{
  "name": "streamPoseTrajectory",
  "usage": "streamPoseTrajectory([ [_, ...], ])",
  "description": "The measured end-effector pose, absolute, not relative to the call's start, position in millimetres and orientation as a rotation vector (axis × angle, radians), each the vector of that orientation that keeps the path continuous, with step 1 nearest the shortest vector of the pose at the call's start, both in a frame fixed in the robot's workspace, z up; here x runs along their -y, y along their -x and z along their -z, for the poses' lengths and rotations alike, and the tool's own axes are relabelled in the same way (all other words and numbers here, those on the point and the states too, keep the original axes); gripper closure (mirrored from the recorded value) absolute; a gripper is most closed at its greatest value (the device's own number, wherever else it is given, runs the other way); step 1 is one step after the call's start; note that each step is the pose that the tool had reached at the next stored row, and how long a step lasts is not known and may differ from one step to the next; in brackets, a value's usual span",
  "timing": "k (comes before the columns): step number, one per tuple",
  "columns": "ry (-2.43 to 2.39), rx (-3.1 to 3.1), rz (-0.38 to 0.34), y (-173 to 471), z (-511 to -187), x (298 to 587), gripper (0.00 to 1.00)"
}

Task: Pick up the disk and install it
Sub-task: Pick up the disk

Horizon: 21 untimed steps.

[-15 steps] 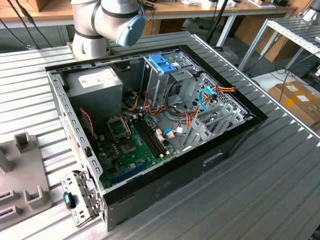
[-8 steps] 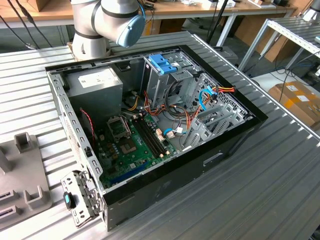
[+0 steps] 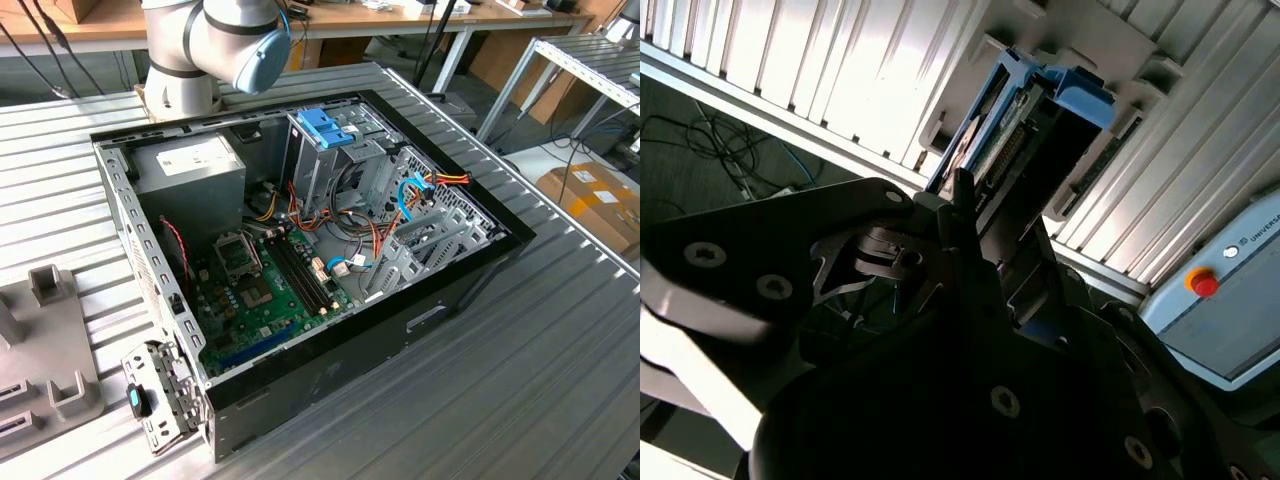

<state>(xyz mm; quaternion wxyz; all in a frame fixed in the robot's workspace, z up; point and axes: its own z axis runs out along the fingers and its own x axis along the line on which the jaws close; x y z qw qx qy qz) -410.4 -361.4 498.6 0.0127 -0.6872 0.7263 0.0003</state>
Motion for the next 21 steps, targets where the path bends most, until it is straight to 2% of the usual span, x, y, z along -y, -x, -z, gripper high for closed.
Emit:
streamPoseTrajectory([
  [21, 2.142, -2.264, -0.001, 322.7, -498.6, 360.3, 0.65],
])
